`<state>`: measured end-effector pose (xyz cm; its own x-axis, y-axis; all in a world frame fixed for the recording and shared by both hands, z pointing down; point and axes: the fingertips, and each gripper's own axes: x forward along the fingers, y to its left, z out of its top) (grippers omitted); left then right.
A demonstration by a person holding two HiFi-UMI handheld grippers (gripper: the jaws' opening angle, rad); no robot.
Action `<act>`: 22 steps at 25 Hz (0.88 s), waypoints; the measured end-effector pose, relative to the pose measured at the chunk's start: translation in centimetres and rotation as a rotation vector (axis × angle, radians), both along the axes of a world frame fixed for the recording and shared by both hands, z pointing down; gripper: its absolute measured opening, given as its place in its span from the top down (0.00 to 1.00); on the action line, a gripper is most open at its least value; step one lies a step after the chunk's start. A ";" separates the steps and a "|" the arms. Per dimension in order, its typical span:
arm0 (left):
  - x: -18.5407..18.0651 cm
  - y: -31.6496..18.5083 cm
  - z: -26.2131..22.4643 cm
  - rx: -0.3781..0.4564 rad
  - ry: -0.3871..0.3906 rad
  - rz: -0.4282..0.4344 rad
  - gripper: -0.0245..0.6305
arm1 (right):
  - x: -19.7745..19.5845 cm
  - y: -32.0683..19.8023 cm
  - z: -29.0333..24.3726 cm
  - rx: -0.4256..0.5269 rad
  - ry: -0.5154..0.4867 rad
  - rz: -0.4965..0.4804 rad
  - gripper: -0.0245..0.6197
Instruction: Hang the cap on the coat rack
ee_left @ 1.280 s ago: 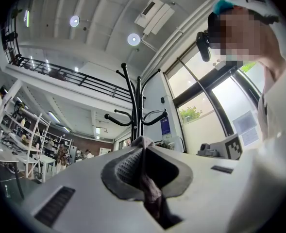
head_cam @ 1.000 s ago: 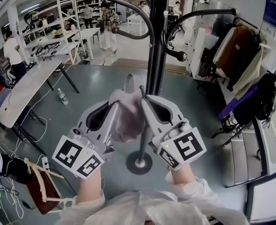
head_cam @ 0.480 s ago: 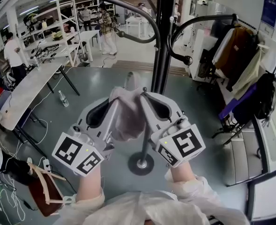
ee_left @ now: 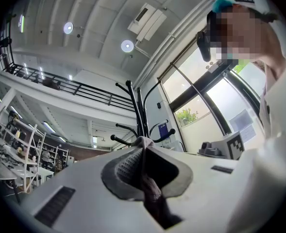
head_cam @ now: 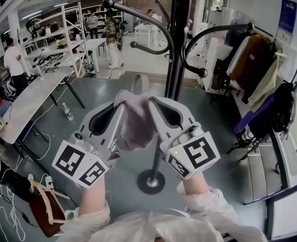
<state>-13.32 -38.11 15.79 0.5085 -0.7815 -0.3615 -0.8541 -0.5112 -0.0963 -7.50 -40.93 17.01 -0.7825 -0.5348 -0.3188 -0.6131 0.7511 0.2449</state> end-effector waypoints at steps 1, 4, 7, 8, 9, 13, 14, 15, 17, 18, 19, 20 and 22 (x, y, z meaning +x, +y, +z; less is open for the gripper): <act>-0.3 0.1 -0.4 0.011 -0.004 -0.004 0.92 | -0.3 0.0 -0.5 0.014 0.002 -0.001 0.95; -1.4 0.3 -1.8 0.048 -0.009 -0.017 0.92 | -1.1 0.2 -2.0 0.048 -0.005 -0.002 0.95; -1.8 0.6 -3.4 0.094 -0.016 -0.030 0.92 | -1.1 0.2 -3.4 0.081 -0.018 0.003 0.95; -2.0 0.8 -3.9 0.109 -0.019 -0.035 0.92 | -1.3 0.1 -3.8 0.089 -0.021 0.004 0.95; -2.3 1.0 -4.5 0.124 -0.022 -0.039 0.92 | -1.7 0.2 -4.2 0.095 -0.024 0.004 0.95; -3.3 1.8 -7.0 0.186 -0.029 -0.057 0.92 | -2.9 0.8 -5.8 0.129 -0.027 -0.012 0.95; -3.3 1.9 -7.6 0.200 -0.033 -0.062 0.92 | -2.9 0.9 -6.2 0.140 -0.029 -0.017 0.95; -3.3 2.0 -8.1 0.212 -0.037 -0.066 0.92 | -3.0 1.0 -6.7 0.151 -0.030 -0.020 0.95; -3.4 2.1 -9.0 0.235 -0.043 -0.074 0.92 | -3.0 1.1 -7.6 0.174 -0.030 -0.025 0.95; -3.5 2.3 -9.5 0.247 -0.043 -0.078 0.92 | -3.1 1.2 -8.1 0.187 -0.029 -0.027 0.95; -3.7 2.4 -9.9 0.259 -0.042 -0.083 0.92 | -3.3 1.3 -8.6 0.200 -0.029 -0.030 0.95; -4.0 2.5 -10.4 0.272 -0.041 -0.088 0.92 | -3.5 1.5 -9.1 0.212 -0.030 -0.033 0.95; -4.5 2.9 -11.2 0.295 -0.040 -0.098 0.92 | -3.8 1.7 -9.9 0.233 -0.031 -0.039 0.95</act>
